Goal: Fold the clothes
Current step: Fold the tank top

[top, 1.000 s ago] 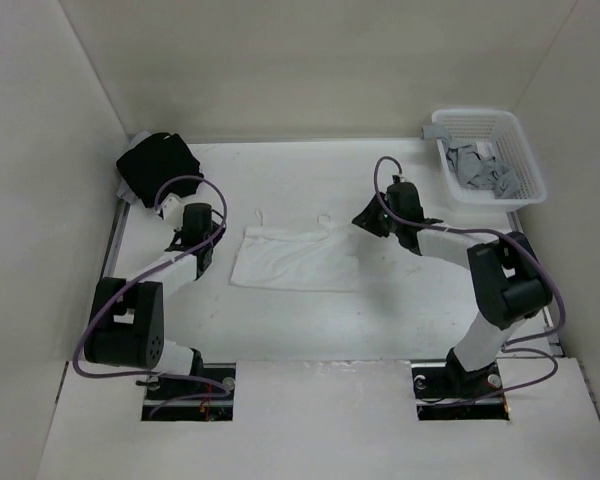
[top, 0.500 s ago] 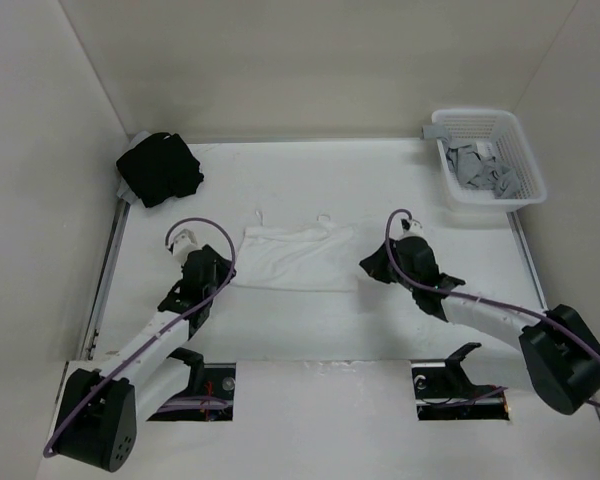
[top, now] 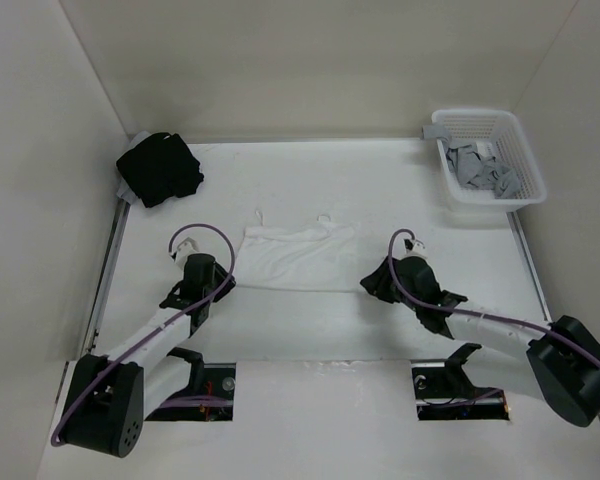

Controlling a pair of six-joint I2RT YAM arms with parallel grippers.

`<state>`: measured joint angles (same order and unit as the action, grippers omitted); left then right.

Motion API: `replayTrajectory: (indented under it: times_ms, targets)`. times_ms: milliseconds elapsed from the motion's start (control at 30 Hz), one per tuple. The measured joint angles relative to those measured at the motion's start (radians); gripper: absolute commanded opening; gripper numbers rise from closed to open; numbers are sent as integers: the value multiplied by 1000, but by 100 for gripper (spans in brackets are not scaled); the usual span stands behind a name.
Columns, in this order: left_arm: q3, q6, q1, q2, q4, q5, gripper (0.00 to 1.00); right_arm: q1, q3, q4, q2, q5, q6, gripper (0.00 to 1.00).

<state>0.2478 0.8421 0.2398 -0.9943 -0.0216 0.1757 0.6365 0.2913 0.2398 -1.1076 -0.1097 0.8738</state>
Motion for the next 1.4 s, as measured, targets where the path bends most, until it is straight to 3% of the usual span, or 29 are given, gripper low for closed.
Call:
replayTrajectory:
  times_ms: [500, 767, 900, 1167, 1400]
  targets:
    - [-5, 5, -30, -17, -30, -27, 23, 4, 31, 53, -161, 14, 43, 40]
    - [-7, 7, -30, -17, -32, -34, 18, 19, -1, 43, -54, 13, 62, 53]
    - [-12, 7, -30, -18, -36, -41, 15, 19, 2, 38, -40, 15, 57, 46]
    - [-13, 9, -30, -29, -51, -58, 11, 19, 43, 42, -174, 63, 56, 38]
    - [-13, 11, -30, -29, -56, -66, 6, 20, 56, 71, -227, 81, 65, 11]
